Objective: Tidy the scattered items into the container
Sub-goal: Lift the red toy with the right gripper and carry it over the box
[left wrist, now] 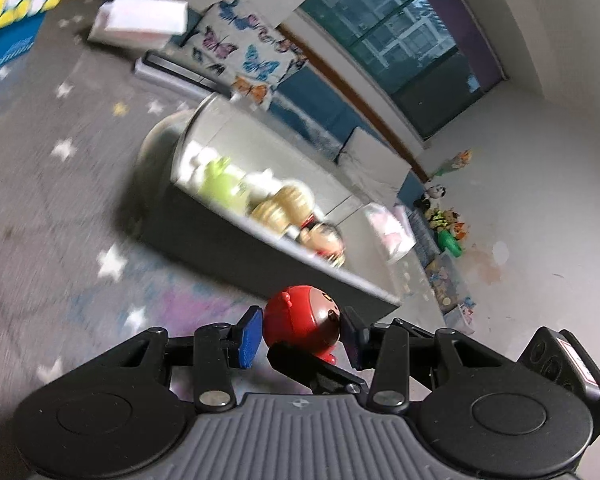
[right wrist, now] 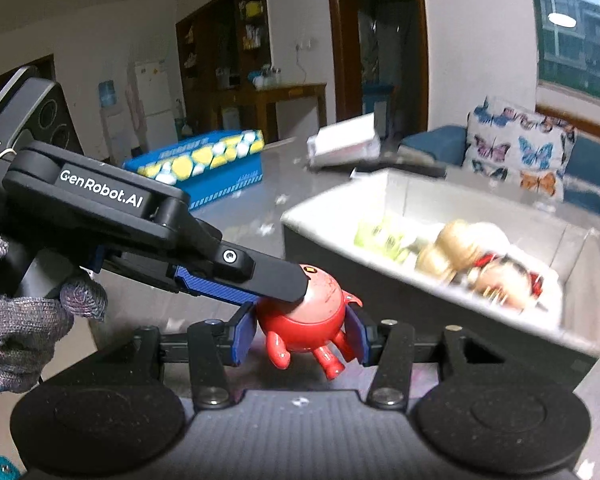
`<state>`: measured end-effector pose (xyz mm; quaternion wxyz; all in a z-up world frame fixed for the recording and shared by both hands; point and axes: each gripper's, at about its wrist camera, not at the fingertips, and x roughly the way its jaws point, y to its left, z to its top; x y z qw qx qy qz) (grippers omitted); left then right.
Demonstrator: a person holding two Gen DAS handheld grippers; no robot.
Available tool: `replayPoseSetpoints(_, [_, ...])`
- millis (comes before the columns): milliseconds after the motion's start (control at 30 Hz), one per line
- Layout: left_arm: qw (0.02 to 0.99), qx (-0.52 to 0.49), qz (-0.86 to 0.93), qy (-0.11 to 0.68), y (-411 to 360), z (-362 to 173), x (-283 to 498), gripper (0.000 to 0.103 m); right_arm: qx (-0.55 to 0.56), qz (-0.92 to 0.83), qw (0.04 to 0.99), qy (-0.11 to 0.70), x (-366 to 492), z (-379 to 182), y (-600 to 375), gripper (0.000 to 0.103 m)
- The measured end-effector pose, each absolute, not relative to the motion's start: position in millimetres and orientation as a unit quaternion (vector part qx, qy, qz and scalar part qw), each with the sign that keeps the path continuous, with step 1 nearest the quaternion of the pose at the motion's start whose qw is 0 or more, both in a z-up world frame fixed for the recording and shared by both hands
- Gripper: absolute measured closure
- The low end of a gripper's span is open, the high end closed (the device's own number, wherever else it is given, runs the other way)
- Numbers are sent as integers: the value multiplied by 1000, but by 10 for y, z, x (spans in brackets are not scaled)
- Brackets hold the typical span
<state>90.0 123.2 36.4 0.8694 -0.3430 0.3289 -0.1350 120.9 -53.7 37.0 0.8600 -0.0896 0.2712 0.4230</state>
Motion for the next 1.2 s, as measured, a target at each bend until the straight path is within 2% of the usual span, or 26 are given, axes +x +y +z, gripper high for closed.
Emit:
replayPoseSetpoints(200, [875,-338,-147,314,1227,645,1241,58,-97,411,873,245,1485,663,-551,54])
replayPoseSetpoints(400, [868,-342,-146,329,1213,704,1632,58,-92,407,869,265,1913,778,-536,54])
replayPoseSetpoints(800, [838,-358,-130,392,1247,402,2201,59,-67,413,834,359,2643,523,-564,54])
replayPoseSetpoints(1200, [835,-330,-114,426,1215,303,2326,59,-62,420,808,409,2822,350,-500,54])
